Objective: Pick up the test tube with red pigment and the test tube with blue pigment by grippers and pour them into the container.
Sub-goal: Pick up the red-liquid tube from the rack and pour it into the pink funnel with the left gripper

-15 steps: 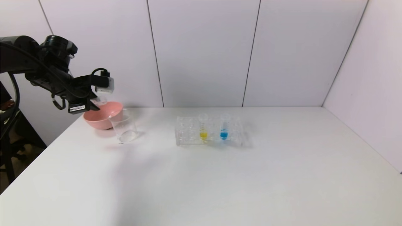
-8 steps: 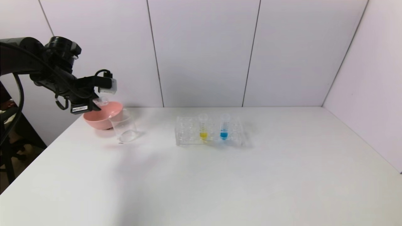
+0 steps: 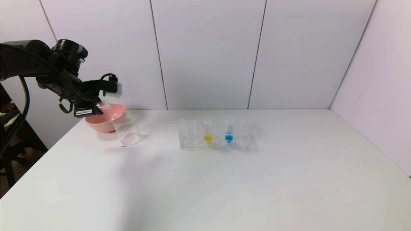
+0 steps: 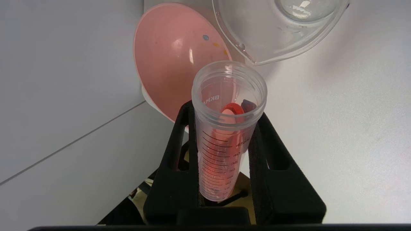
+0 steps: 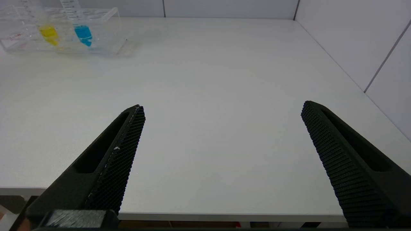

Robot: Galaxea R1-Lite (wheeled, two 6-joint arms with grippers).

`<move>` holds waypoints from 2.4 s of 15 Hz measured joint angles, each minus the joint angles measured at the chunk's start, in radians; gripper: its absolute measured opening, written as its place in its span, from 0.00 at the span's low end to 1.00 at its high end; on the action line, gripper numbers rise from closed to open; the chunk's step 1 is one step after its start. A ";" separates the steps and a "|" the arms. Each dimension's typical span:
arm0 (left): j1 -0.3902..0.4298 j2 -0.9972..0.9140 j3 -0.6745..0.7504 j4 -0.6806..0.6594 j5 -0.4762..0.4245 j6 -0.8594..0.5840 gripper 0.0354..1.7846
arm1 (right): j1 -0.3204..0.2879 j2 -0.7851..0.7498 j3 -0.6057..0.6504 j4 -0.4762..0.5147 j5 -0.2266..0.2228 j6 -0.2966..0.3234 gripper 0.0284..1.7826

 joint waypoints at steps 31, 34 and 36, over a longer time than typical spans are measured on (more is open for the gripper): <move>-0.071 0.017 -0.003 -0.008 0.224 0.006 0.24 | 0.000 0.000 0.000 0.000 0.000 0.000 1.00; -0.077 0.017 -0.003 -0.008 0.230 0.007 0.24 | 0.000 0.000 0.000 0.000 0.000 0.000 1.00; -0.079 0.017 -0.003 -0.008 0.234 0.007 0.24 | 0.000 0.000 0.000 0.000 0.000 0.000 1.00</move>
